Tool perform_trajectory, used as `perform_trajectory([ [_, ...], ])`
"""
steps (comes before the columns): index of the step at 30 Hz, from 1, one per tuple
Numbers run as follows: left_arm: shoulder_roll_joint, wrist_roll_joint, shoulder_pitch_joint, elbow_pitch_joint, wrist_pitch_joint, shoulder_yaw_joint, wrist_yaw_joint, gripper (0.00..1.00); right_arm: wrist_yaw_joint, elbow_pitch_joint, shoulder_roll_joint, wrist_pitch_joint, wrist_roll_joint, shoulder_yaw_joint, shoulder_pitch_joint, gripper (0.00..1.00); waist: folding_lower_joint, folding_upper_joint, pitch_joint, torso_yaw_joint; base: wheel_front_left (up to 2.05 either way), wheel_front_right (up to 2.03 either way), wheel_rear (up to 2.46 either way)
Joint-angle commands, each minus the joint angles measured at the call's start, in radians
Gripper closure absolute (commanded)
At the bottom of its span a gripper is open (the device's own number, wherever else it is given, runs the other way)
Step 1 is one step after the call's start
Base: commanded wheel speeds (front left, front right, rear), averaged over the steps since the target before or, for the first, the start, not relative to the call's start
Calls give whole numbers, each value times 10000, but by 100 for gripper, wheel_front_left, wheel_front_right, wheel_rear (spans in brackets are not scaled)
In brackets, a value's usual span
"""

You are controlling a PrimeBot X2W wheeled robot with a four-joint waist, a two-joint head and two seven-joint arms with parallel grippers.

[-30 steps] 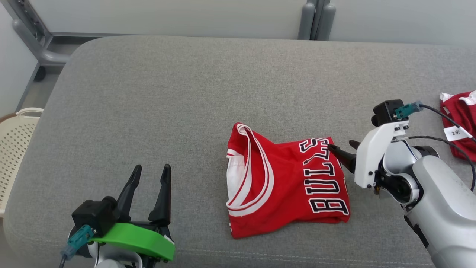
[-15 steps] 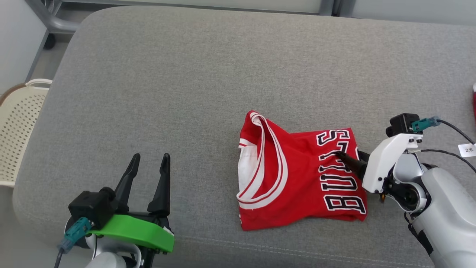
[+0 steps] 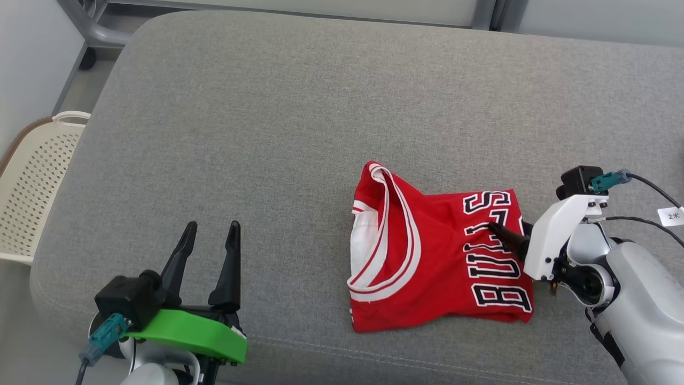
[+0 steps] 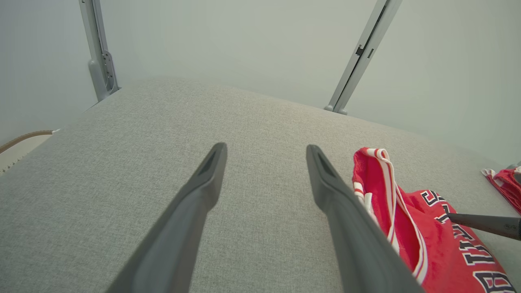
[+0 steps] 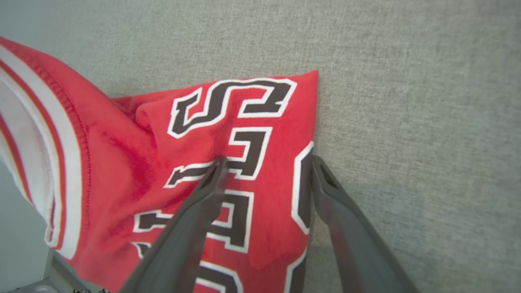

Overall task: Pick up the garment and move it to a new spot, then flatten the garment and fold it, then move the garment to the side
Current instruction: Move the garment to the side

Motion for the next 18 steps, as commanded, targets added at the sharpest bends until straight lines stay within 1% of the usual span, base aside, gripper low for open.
perform_trajectory([
  [1, 60, 10, 105, -3, -23, 36, 38, 0, -1, 82, -43, 52, -46, -10, 94, 0, -1, 0, -41, -15, 0, 0, 0],
  [4, 74, 4, 135, -25, -8, 16, 54, 0, -1, 260, -27, 171, -4, -45, 227, 0, -1, 0, -80, -29, 0, 0, 0],
  [10, 133, -3, 128, -63, 55, -22, 48, 0, -1, 589, 380, 404, 443, -37, 436, 0, -1, 0, -108, -23, 0, 0, 0],
  [11, 146, -3, 124, -68, 66, -26, 50, 0, -1, 623, 440, 410, 485, -1, 432, 9, -1, 0, -114, -26, 0, 0, 0],
  [12, 162, 0, 119, -72, 76, -30, 54, 0, -1, 636, 478, 366, 487, 66, 413, 36, -1, 0, -119, -28, 0, 0, 0],
  [13, 172, 3, 109, -78, 84, -33, 54, 0, -1, 605, 529, 323, 532, 145, 391, 56, -1, 0, -124, -30, 0, 0, 0],
  [14, 183, 5, 100, -90, 95, -33, 63, 0, -1, 576, 593, 257, 584, 203, 369, 73, -1, 0, -130, -35, 0, 0, 0],
  [15, 193, 7, 94, -101, 106, -34, 75, 0, -1, 509, 608, 138, 578, 269, 311, 88, -1, 0, -136, -42, 0, 0, 0],
  [16, 205, 12, 91, -109, 115, -35, 87, 0, -1, 445, 608, -1, 590, 321, 234, 100, -1, 0, -145, -53, 0, 0, 0],
  [18, 221, 11, 96, -130, 125, -30, 115, 0, -1, 331, 550, -202, 659, 388, 66, 100, -1, 0, -167, -88, 0, 0, 0],
])
